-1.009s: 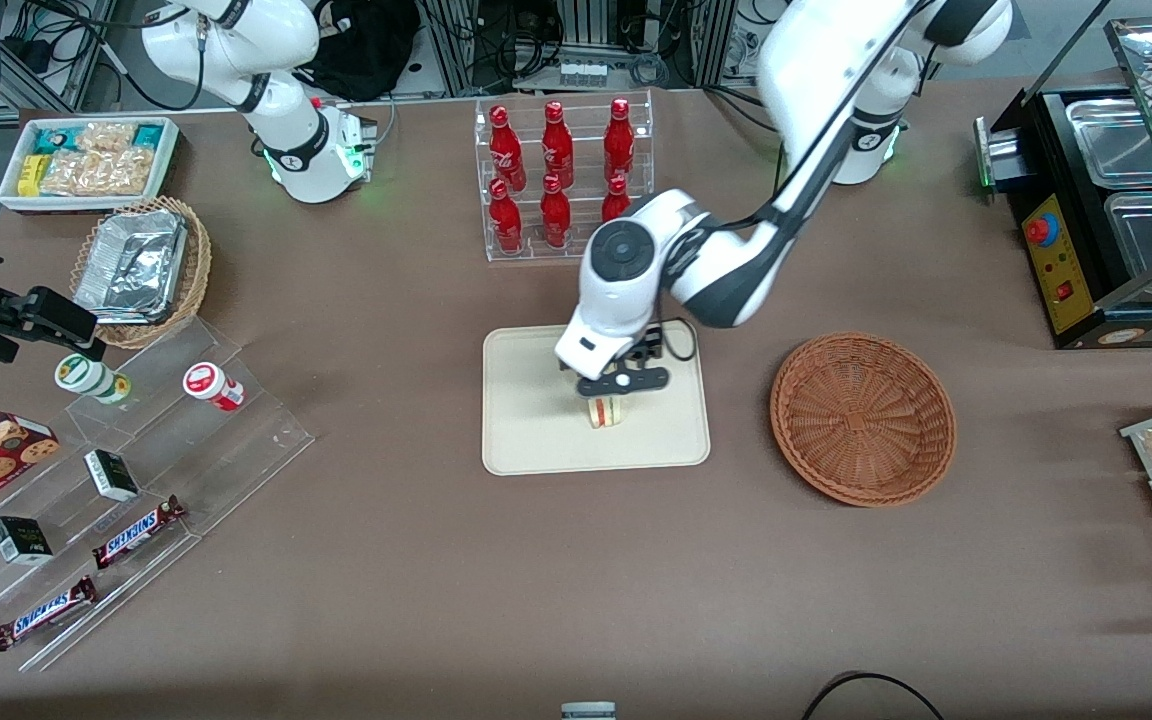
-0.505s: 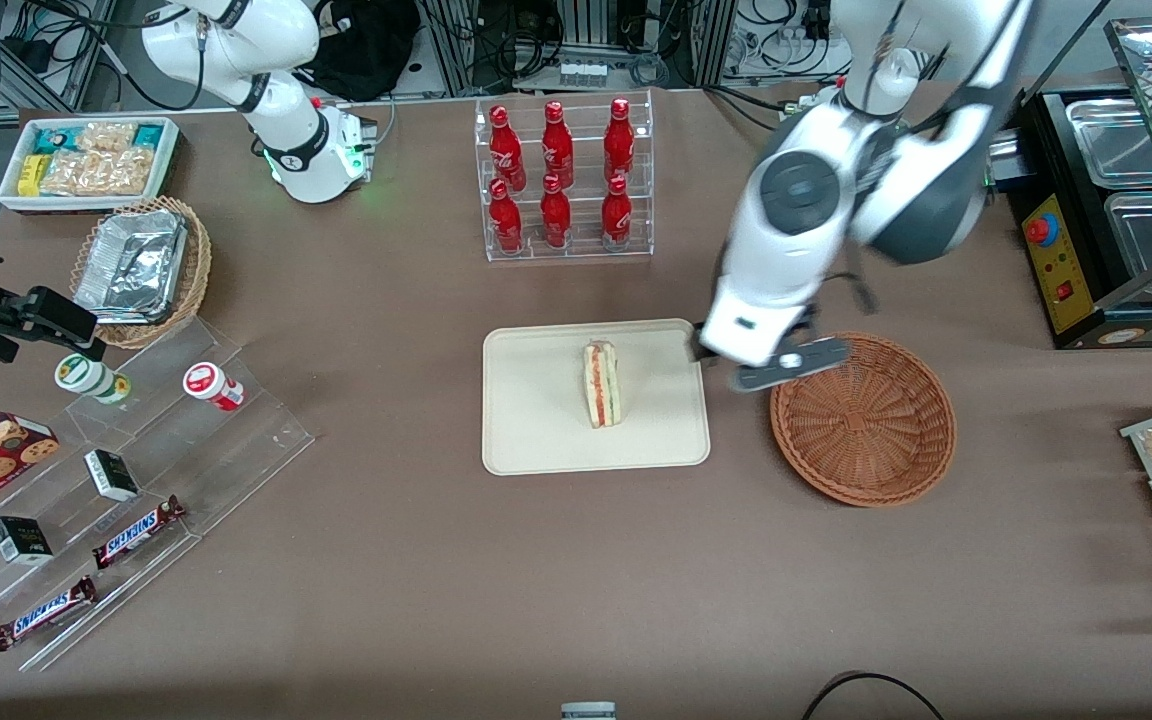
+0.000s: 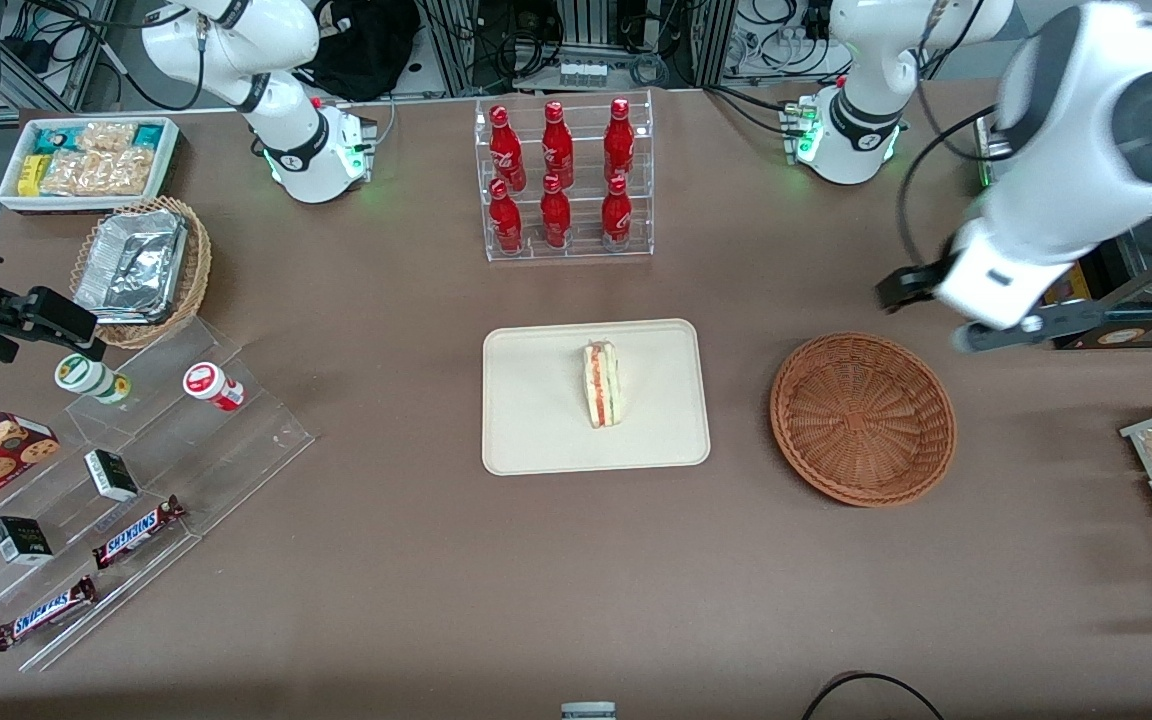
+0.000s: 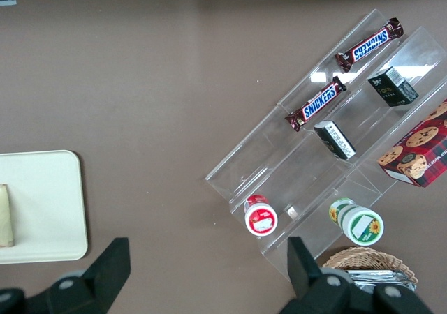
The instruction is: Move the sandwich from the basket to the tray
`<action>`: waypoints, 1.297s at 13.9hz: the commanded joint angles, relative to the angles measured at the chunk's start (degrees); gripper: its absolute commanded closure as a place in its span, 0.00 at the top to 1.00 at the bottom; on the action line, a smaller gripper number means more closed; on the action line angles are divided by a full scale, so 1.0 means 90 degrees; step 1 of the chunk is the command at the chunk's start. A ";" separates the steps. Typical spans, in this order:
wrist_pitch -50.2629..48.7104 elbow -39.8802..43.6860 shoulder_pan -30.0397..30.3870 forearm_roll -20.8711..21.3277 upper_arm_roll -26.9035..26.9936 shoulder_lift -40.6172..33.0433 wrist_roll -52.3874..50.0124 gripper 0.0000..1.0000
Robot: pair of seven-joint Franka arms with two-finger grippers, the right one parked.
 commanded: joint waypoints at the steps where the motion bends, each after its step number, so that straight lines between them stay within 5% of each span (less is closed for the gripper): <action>1: -0.0497 0.0119 0.0341 -0.0079 -0.0036 -0.0244 0.0466 1.00; 7: -0.0890 0.0842 0.0470 -0.0069 0.0198 -0.0147 0.1403 1.00; 12: -0.0685 0.1047 -0.0107 -0.0273 0.0862 -0.0029 0.1511 1.00; 18: -0.0606 0.1387 -0.0097 -0.0206 0.0863 0.0233 0.1726 1.00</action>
